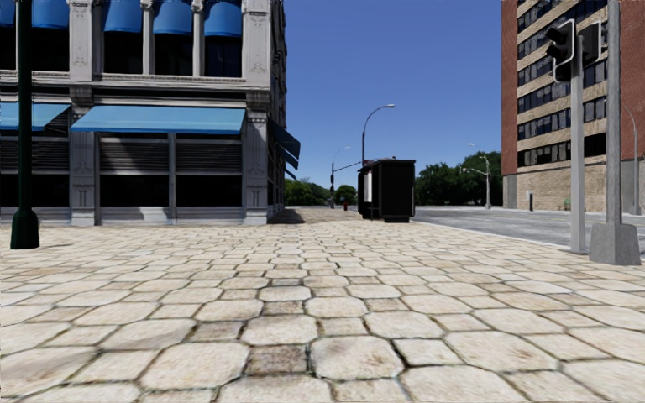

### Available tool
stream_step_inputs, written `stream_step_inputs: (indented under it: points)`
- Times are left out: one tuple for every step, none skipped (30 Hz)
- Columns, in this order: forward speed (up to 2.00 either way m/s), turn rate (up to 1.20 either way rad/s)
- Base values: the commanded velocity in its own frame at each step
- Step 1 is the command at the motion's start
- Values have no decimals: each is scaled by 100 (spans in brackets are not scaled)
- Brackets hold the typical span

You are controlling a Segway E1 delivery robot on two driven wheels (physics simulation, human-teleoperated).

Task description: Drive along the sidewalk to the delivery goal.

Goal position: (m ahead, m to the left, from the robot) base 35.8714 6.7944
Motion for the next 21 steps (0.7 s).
stream_step_inputs:
  points:
    - [200,0]
    - [200,0]
    - [200,0]
    - [200,0]
    - [200,0]
    - [200,0]
    - [200,0]
    - [200,0]
    - [200,0]
    - [200,0]
    - [200,0]
    - [200,0]
    - [200,0]
    - [200,0]
    - [200,0]
    - [200,0]
    - [200,0]
    - [200,0]
    - [200,0]
    - [200,0]
    - [200,0]
